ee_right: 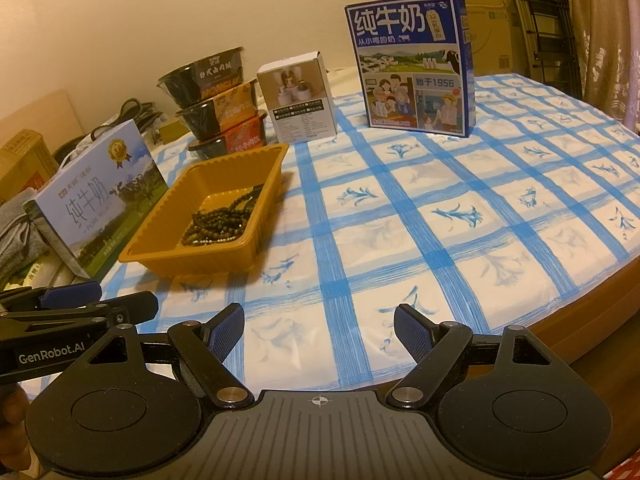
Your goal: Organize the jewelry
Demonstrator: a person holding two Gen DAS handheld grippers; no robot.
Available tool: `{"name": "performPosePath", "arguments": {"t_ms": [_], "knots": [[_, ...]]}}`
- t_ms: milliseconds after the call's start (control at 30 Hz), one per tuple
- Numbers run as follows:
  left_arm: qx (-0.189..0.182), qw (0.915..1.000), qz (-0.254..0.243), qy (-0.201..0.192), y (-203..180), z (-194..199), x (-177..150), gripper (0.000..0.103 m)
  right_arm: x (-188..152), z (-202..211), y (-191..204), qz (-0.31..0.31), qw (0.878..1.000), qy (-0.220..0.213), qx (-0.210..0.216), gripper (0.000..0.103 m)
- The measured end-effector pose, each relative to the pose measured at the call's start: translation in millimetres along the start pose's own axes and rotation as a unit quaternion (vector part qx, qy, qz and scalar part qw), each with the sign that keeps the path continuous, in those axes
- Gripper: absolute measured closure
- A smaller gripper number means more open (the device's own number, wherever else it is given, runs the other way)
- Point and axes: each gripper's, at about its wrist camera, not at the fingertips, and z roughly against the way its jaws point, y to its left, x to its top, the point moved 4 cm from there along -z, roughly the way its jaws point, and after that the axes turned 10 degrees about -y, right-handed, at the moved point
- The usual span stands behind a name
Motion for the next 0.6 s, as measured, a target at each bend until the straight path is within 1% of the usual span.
{"name": "performPosePath", "arguments": {"t_ms": [567, 600], "knots": [[0.001, 1.0, 0.004, 0.003, -0.5, -1.7, -2.1, 0.032, -0.2, -0.3, -4.3, -0.001, 1.0, 0.001, -0.002, 0.021], [0.001, 1.0, 0.005, 0.004, -0.4, -2.8, -3.1, 0.031, -0.7, -0.4, -5.9, -0.001, 1.0, 0.001, -0.002, 0.021]]}}
